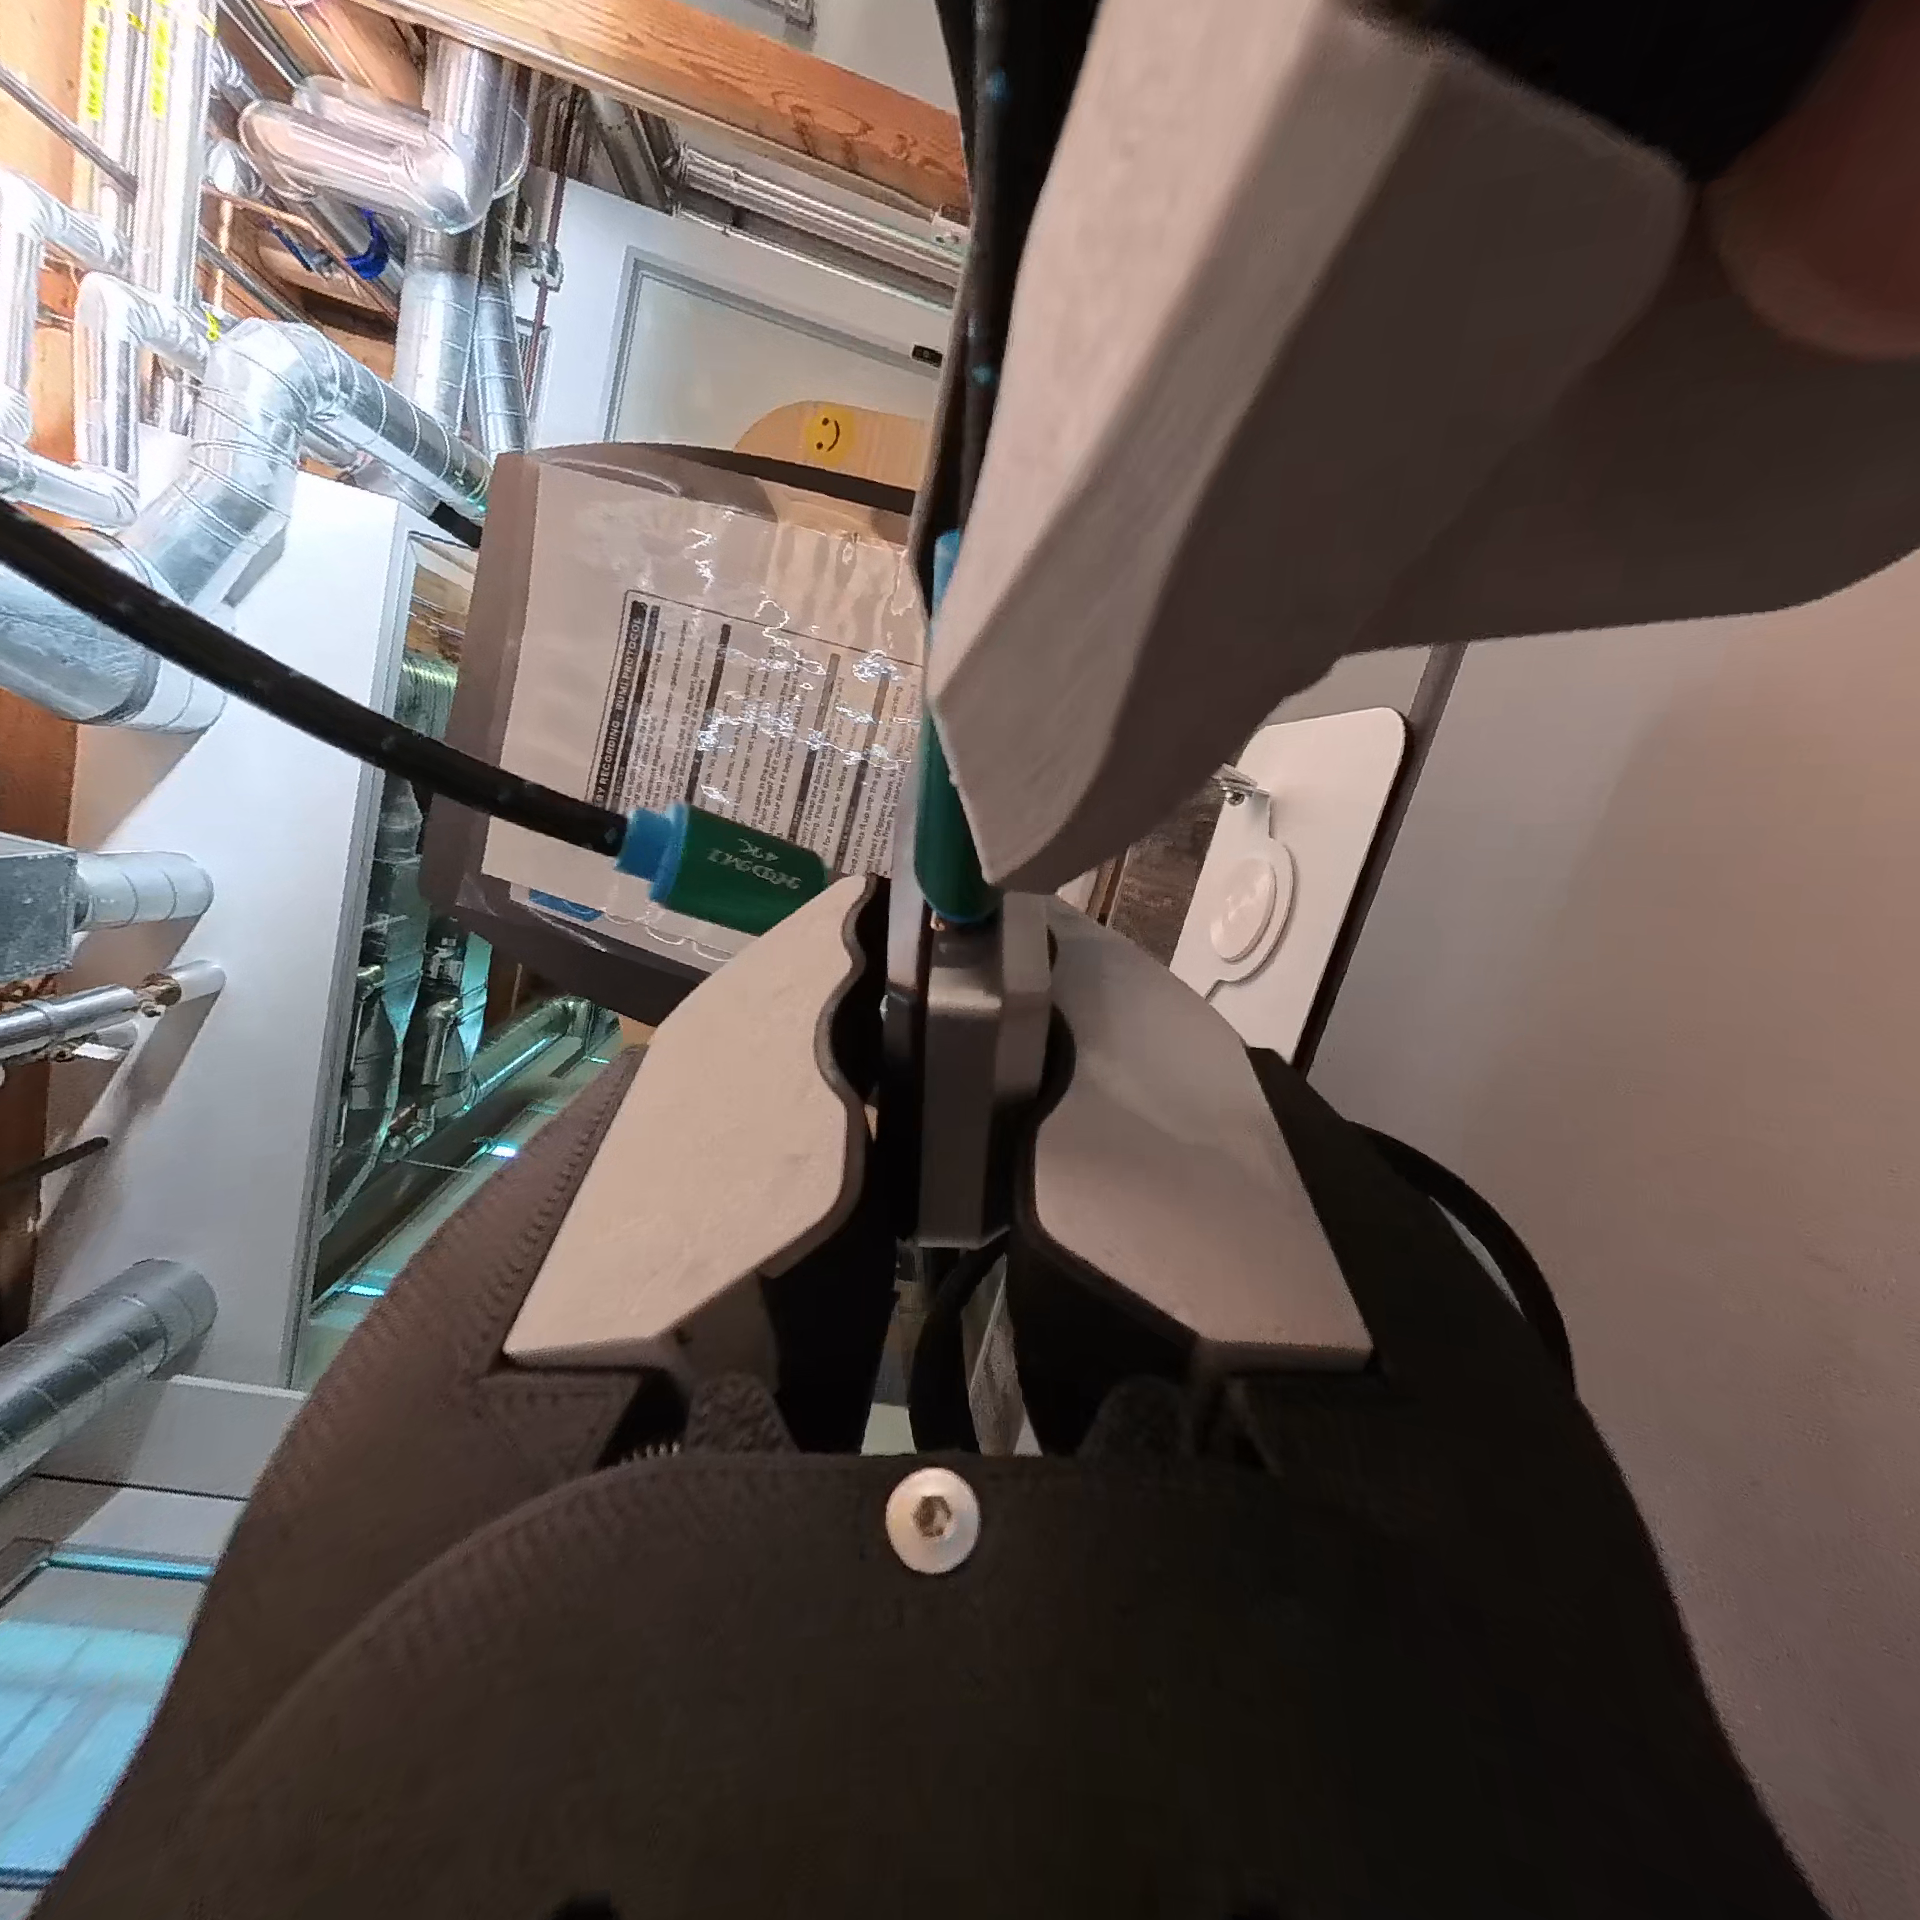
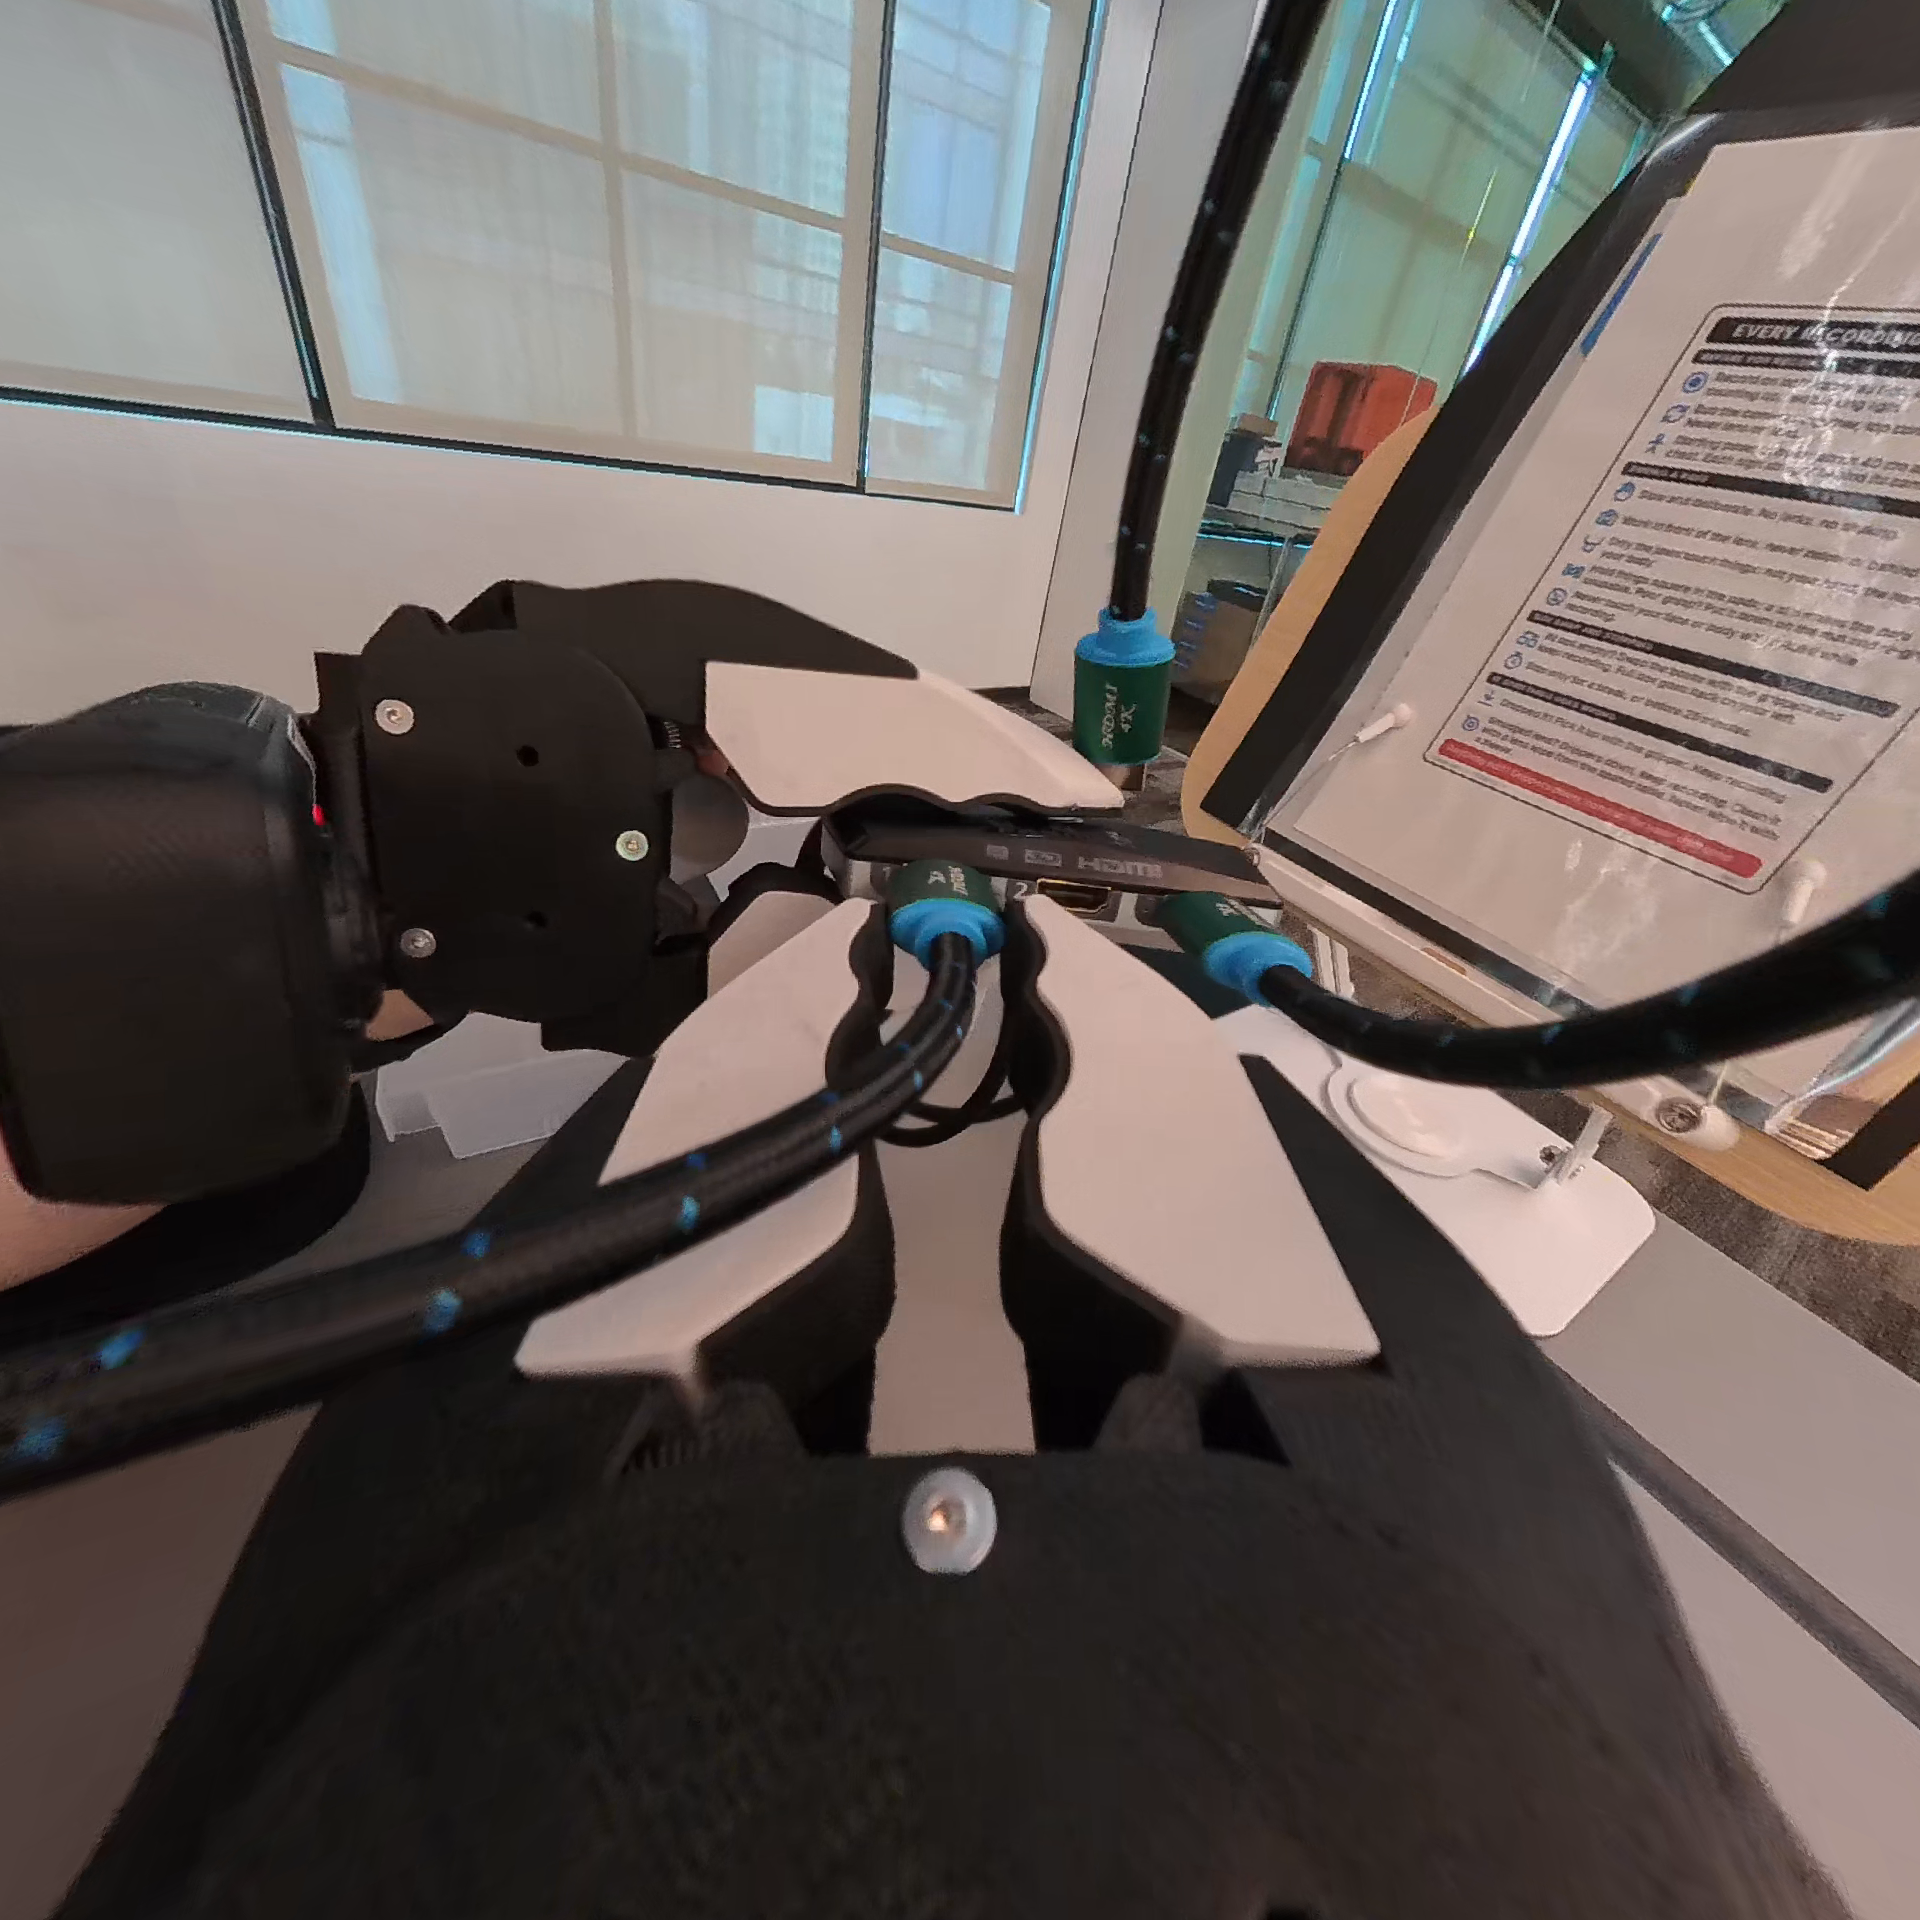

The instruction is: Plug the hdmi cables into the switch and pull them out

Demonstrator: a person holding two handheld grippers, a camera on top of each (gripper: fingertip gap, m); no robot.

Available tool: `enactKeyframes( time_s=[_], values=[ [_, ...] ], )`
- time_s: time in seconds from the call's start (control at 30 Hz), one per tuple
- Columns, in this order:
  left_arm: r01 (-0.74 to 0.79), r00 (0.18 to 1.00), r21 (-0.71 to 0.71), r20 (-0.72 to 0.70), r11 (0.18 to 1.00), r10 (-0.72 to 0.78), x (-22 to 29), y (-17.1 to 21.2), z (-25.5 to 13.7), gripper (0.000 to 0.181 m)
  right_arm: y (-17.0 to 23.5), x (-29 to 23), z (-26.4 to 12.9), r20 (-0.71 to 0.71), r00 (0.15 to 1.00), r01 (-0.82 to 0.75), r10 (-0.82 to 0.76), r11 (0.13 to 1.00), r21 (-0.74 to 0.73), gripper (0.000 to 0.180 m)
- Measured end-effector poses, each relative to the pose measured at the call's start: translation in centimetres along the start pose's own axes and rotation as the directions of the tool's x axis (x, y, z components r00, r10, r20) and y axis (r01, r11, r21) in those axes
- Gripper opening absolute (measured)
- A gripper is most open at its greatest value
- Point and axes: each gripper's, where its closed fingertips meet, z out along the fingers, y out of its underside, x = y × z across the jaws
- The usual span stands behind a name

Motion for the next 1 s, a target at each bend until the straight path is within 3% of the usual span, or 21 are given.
enactKeyframes(
  time_s=[0.17, 0.37, 0.57, 0.67, 0.77, 0.87, 1.0],
  values=[
    [-0.003, 1.000, 0.007, 0.004, 1.000, 0.003, -0.2, -0.4, -0.2, 0.023, -0.2, -0.2, -0.4, 0.097, 0.993, -0.061, 0.059, 0.998, 0.017, 0.021],
    [-0.007, 1.000, 0.021, -0.008, 1.000, 0.007, -0.1, -0.3, -0.2, 0.024, -0.2, -0.2, -0.2, 0.009, 1.000, 0.015, -0.015, 0.999, -0.028, 0.021],
    [-0.056, 0.998, 0.005, 0.002, 0.998, 0.056, -0.3, -0.6, -0.3, 0.024, -0.3, -0.2, -0.7, 0.123, 0.980, -0.155, 0.158, 0.987, -0.033, 0.020],
    [-0.039, 0.999, -0.176, 0.017, 0.984, 0.043, -1.5, 4.3, 0.3, 0.023, -2.7, 1.5, -2.6, 0.036, 0.993, -0.117, 0.115, 0.991, 0.064, 0.021],
    [0.148, 0.989, -0.144, 0.040, 0.978, -0.144, -4.3, 6.4, -0.9, 0.023, -5.7, 3.2, -5.8, -0.023, 0.999, -0.034, 0.037, 0.993, 0.114, 0.020],
    [0.302, 0.953, -0.067, 0.015, 0.951, -0.301, -5.8, 5.7, -2.1, 0.023, -4.5, 3.7, -7.4, 0.063, 0.998, -0.018, 0.024, 0.996, -0.083, 0.020],
    [0.336, 0.942, -0.064, 0.007, 0.940, -0.336, -6.5, 5.8, -2.7, 0.023, -4.4, 8.3, -12.9, -0.161, 0.984, 0.037, -0.079, 0.969, -0.244, 0.021]
  ],
)
